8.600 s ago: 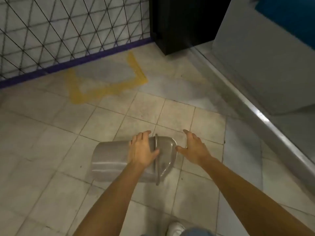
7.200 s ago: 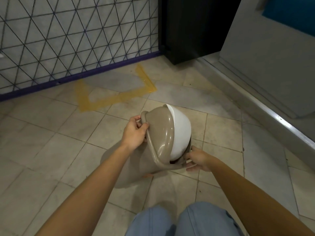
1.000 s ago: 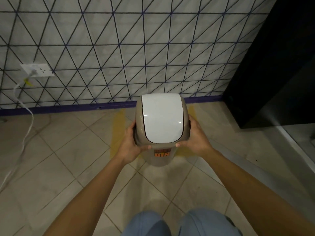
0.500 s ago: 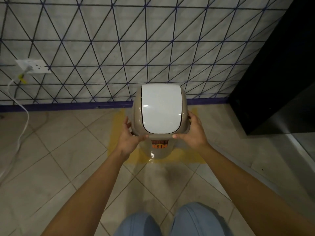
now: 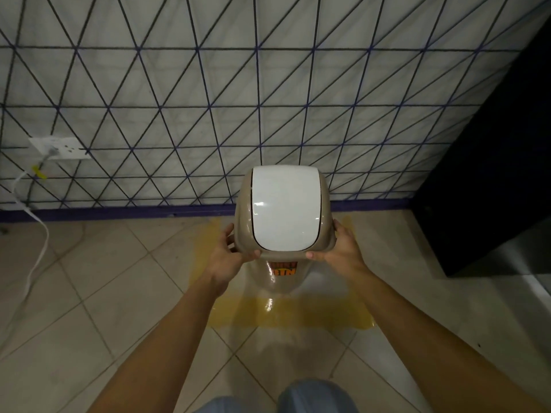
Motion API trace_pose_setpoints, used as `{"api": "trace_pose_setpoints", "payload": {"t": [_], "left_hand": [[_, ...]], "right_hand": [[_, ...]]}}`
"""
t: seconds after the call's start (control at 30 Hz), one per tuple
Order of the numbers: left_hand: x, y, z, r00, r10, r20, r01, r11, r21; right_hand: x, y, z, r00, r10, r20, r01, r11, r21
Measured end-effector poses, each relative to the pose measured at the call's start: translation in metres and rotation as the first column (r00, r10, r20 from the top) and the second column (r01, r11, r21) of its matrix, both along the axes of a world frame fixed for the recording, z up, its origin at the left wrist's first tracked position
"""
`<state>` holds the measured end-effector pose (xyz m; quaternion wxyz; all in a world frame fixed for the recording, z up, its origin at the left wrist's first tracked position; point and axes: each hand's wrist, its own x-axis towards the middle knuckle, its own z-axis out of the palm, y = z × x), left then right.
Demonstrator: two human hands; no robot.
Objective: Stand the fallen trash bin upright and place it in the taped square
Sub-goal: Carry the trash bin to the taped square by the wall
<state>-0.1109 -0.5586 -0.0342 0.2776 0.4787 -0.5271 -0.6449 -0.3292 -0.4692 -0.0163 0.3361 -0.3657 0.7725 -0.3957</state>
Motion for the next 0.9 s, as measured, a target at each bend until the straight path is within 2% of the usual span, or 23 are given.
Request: {"api": "trace_pose_setpoints", "payload": {"t": [0.23,0.57,0.9], "left_hand": [[-0.015,-0.026,-0.006,0.999,-0.004,-0.05,0.003,1.0,-0.021],[-0.024,-0.051,-0.01,0.999,0.001,-0.051,-0.002,1.0,-0.011],[-0.037,-0.075,-0.009,0.998,0.016,-0.059,-0.019,0.999,-0.041]], "right_hand": [[-0.016,-0.025,-0.004,0.998,-0.036,0.055,0.038,0.999,-0.034],[-0.028,-0.052,-0.006,0.997,-0.009,0.073,0.012,0.999,-0.046],[-0.035,-0.076,-0.011,0.993,-0.062,0.101,0.07,0.995,-0.073]]}}
